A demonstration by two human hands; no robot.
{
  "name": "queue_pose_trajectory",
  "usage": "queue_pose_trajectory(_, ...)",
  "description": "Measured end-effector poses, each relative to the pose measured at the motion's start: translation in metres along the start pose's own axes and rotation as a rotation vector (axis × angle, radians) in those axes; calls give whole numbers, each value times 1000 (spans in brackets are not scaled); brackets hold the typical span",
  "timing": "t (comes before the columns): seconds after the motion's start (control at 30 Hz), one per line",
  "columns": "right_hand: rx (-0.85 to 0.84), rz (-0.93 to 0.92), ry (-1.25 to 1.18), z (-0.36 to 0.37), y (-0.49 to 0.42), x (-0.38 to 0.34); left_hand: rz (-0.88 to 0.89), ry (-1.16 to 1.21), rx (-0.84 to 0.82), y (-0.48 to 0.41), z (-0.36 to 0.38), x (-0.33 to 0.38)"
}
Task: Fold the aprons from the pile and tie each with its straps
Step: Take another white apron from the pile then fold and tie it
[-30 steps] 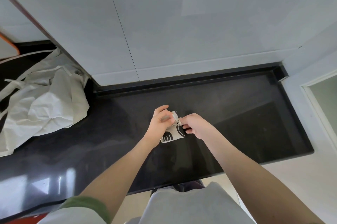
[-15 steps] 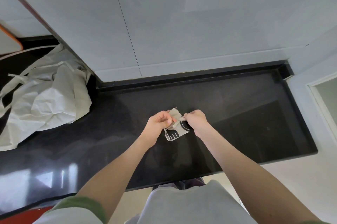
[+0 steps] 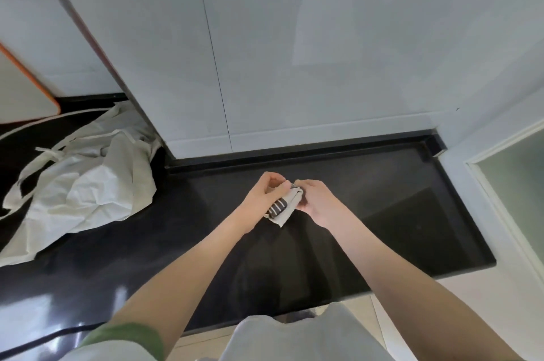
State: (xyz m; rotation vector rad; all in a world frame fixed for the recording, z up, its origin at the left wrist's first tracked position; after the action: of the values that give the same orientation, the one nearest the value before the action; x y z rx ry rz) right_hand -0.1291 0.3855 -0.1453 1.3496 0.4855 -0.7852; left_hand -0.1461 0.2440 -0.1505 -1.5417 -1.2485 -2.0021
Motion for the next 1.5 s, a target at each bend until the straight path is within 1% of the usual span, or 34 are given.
queue_pose_trajectory(0.07, 28, -52, 117, -1, 5, -17, -32, -169, -132, 3, 5, 18)
queue_pose_trajectory(0.1, 58, -75, 192, -1, 7, -24, -43, -273, -177, 4, 7, 27)
queue_pose_trajectory(0.13, 87, -99, 264, -1, 9, -30, -44, -378, -181, 4, 8, 35)
queue_pose_trajectory(0.17, 111, -135, 290, -1, 12, -36, -31, -494, -127, 4, 9, 44)
queue_pose_trajectory(0.23, 88, -215, 228, -3, 19, -48, 26, -677, 60, -1, 12, 59)
queue_pose_trajectory(0.27, 47, -269, 173, -6, 24, -55, 58, -681, 128, -3, 14, 64)
queue_pose_trajectory(0.3, -10, -328, 104, -8, 30, -61, 94, -631, 169, -2, 17, 69)
queue_pose_trajectory(0.37, -84, -412, 88, -13, 41, -73, 108, -455, 186, -3, 21, 77)
queue_pose_trajectory(0.47, -23, -453, 268, -19, 56, -77, 122, -196, 170, -4, 28, 95)
queue_pose_trajectory(0.57, 9, -504, 375, -17, 68, -77, 147, -98, 177, -8, 30, 110)
queue_pose_trajectory(0.7, 158, -523, 619, -20, 80, -92, 131, 11, 109, -11, 34, 121)
queue_pose_trajectory(0.77, 182, -521, 702, -22, 85, -99, 126, 48, 80, -11, 37, 124)
queue_pose_trajectory(0.9, 275, -543, 859, -31, 100, -108, 154, -1, 17, -6, 42, 134)
queue_pose_trajectory(1.03, 379, -586, 846, -38, 113, -128, 162, -25, -38, 7, 44, 165)
queue_pose_trajectory(1.07, 392, -584, 837, -39, 115, -135, 170, 13, -81, 11, 44, 176)
queue_pose_trajectory(1.17, 405, -589, 752, -41, 128, -161, 241, 145, -299, 32, 41, 217)
queue_pose_trajectory(1.23, 371, -628, 633, -43, 140, -179, 296, 87, -361, 44, 36, 239)
queue_pose_trajectory(1.27, 339, -645, 579, -42, 148, -189, 331, -23, -341, 48, 35, 251)
queue_pose_trajectory(1.37, 214, -694, 485, -37, 173, -216, 488, -448, -167, 56, 34, 287)
queue_pose_trajectory(1.4, 185, -714, 464, -35, 180, -225, 540, -532, -99, 57, 33, 297)
queue_pose_trajectory(1.47, 138, -760, 431, -30, 192, -242, 610, -542, -38, 58, 34, 316)
queue_pose_trajectory(1.5, 103, -787, 427, -29, 198, -248, 641, -510, -51, 60, 36, 324)
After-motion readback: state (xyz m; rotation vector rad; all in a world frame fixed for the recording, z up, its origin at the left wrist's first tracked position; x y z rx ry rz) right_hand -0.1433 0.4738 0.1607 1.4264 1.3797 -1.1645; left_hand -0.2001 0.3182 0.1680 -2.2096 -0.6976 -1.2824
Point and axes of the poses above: each hand's wrist, its own y-axis away from the middle knuckle, its own z-axis out of the palm, x = y × z, the point moved 2 cm from there along -y, towards the middle knuckle, and after that the axes turned 10 degrees about -x, right-handed, at the moved point
